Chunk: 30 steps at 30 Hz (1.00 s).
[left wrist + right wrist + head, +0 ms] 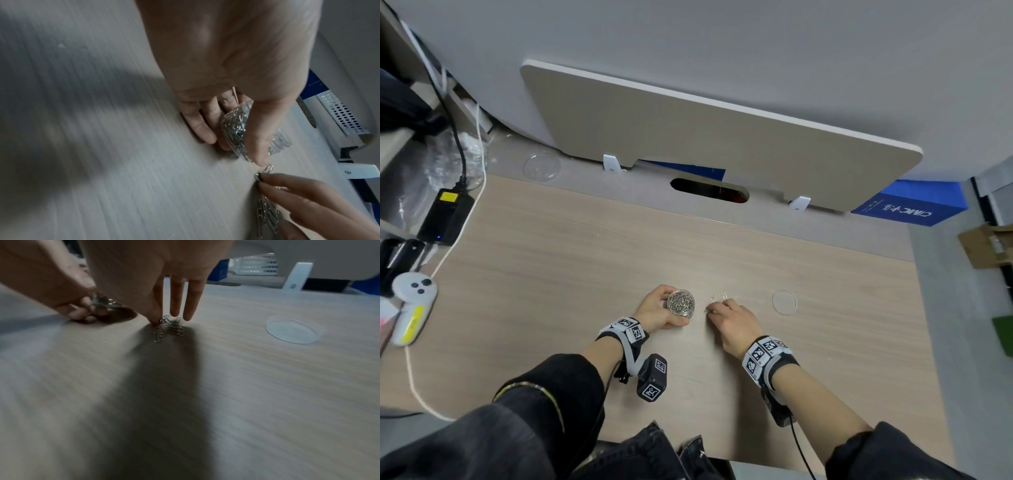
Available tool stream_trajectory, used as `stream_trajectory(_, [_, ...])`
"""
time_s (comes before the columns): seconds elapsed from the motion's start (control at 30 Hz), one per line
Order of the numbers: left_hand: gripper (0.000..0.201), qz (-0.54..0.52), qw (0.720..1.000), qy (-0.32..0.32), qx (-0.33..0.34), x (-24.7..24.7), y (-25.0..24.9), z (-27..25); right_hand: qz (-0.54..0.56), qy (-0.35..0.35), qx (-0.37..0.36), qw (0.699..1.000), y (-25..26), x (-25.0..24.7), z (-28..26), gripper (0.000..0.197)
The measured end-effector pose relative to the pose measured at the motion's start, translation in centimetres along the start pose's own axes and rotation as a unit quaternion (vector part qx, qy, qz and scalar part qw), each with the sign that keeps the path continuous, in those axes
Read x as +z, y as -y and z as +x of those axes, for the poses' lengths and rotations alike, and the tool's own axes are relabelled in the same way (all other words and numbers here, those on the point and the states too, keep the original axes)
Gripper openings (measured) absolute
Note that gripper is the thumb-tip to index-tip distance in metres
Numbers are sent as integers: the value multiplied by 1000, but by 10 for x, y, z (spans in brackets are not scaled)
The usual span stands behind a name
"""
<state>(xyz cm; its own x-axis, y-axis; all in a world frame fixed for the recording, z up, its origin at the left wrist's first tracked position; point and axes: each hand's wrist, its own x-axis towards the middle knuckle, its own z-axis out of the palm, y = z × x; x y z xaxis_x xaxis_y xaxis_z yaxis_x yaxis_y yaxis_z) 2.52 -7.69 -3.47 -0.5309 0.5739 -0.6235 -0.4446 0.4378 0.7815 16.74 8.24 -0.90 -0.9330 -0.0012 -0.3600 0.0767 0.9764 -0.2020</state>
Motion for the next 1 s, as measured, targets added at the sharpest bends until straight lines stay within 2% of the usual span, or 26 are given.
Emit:
stream_trajectory(0.13, [59, 9, 1000, 0, -1, 1, -4, -3, 50, -33, 62, 996, -14, -5, -6, 51])
stream_trajectory(0.27, [58, 11, 1000, 2, -1, 0, -3, -2, 172, -104, 201, 959, -23, -3, -15, 31])
stream_trajectory(0.33, [59, 12, 1000, 2, -4, 1, -3, -2, 217, -79, 244, 942, -26, -4, -19, 26])
stream_trajectory(0.43, [59, 17, 1000, 6, -3, 1, -5, -3, 249, 2, 250, 936, -18, -5, -17, 22])
stream_trajectory(0.6, [59, 19, 1000, -2, 6, 3, -6, -5, 326, 26, 217, 920, 7, 0, 0, 26])
stream_trajectory(0.7, [62, 13, 1000, -3, 7, 4, -7, -7, 284, 45, 217, 933, 11, 4, 5, 29])
stream_trajectory(0.87, [61, 22, 1000, -4, 1, 4, -7, -7, 198, -2, 224, 954, -5, -1, 8, 27])
stream_trajectory(1.0, [61, 24, 1000, -4, 2, 4, -7, -7, 184, -85, 264, 943, -24, -4, 4, 23])
